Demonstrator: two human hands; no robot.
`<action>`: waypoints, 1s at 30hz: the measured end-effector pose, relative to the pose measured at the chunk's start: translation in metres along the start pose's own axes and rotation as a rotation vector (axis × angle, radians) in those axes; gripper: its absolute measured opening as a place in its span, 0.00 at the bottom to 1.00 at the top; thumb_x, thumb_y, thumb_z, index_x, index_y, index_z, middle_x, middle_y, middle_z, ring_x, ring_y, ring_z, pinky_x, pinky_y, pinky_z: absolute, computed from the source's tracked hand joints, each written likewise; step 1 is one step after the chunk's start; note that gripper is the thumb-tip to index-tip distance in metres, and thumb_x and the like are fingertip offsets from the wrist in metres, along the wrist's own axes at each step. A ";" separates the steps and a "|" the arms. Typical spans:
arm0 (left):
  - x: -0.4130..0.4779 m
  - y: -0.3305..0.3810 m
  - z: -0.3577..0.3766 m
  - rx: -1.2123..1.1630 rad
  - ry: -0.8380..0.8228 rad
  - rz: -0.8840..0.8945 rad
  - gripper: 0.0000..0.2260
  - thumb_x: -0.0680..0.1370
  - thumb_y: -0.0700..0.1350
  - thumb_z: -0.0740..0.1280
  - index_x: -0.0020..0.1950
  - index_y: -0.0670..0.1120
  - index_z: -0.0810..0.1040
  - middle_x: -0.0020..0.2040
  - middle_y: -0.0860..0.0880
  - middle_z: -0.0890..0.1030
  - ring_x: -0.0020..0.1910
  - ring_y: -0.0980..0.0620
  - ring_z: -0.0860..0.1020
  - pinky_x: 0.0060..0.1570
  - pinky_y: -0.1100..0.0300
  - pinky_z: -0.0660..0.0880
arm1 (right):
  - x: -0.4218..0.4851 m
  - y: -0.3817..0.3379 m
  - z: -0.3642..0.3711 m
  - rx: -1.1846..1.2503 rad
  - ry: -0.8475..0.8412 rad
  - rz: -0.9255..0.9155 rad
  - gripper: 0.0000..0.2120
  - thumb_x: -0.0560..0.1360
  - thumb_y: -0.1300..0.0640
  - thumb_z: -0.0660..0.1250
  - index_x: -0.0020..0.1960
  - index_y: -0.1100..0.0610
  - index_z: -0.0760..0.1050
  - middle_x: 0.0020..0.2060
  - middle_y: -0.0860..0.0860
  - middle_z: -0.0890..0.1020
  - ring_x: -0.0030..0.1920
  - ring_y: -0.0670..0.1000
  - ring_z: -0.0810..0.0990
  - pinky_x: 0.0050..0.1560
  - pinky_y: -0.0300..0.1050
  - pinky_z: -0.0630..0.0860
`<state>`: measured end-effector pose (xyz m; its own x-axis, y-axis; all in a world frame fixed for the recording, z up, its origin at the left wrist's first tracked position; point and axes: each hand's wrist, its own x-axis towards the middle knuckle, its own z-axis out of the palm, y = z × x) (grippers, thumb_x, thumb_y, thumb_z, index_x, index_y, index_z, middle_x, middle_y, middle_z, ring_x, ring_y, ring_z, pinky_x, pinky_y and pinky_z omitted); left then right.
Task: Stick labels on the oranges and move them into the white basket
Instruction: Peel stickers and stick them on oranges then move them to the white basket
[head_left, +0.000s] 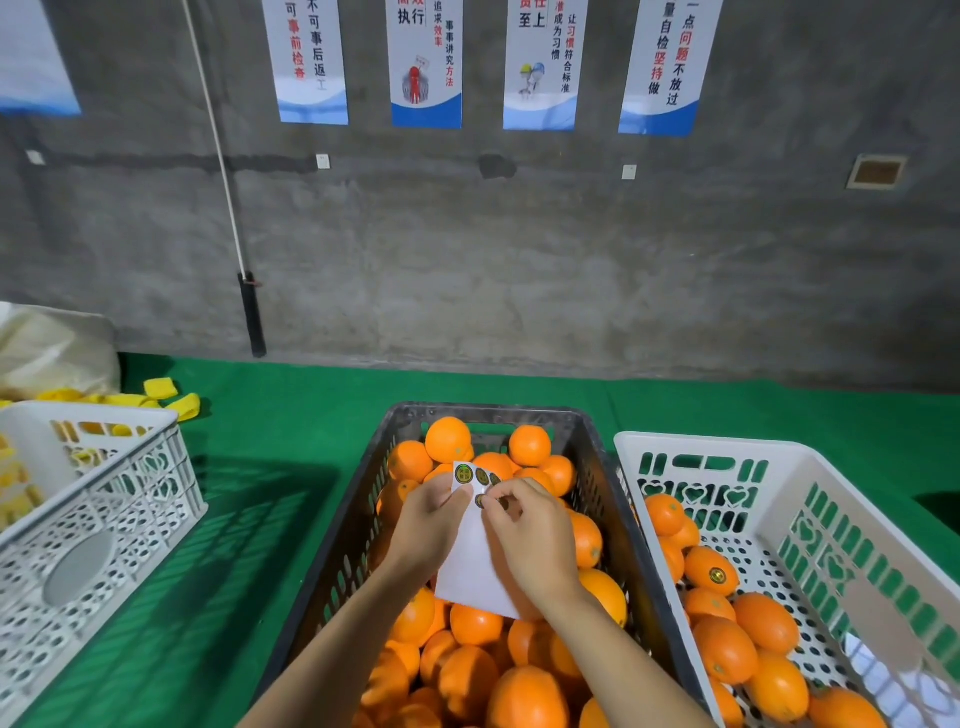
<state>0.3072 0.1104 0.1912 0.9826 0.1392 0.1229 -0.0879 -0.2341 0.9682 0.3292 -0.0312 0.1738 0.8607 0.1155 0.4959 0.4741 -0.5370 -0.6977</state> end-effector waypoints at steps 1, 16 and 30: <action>0.000 0.000 0.000 0.000 0.015 0.003 0.12 0.84 0.48 0.61 0.53 0.41 0.80 0.45 0.44 0.85 0.44 0.44 0.84 0.47 0.44 0.82 | 0.000 -0.001 0.000 0.015 0.002 0.001 0.03 0.79 0.54 0.69 0.48 0.51 0.81 0.45 0.43 0.80 0.47 0.44 0.78 0.46 0.42 0.77; 0.010 -0.009 -0.014 -0.009 0.639 -0.013 0.13 0.82 0.45 0.61 0.37 0.50 0.73 0.36 0.52 0.77 0.37 0.54 0.74 0.36 0.56 0.66 | -0.003 0.013 0.011 -0.209 -0.793 0.265 0.05 0.78 0.60 0.65 0.46 0.58 0.79 0.47 0.57 0.83 0.50 0.57 0.81 0.48 0.50 0.77; 0.011 -0.009 -0.006 -0.034 0.536 -0.045 0.15 0.83 0.45 0.61 0.36 0.45 0.68 0.31 0.51 0.70 0.31 0.53 0.67 0.33 0.58 0.62 | -0.015 0.032 0.038 -0.449 -0.851 0.284 0.11 0.80 0.61 0.59 0.38 0.54 0.68 0.33 0.51 0.70 0.41 0.54 0.75 0.41 0.49 0.72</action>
<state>0.3176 0.1196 0.1854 0.7650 0.6222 0.1663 -0.0614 -0.1865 0.9805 0.3387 -0.0186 0.1246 0.8607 0.3992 -0.3159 0.2675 -0.8827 -0.3864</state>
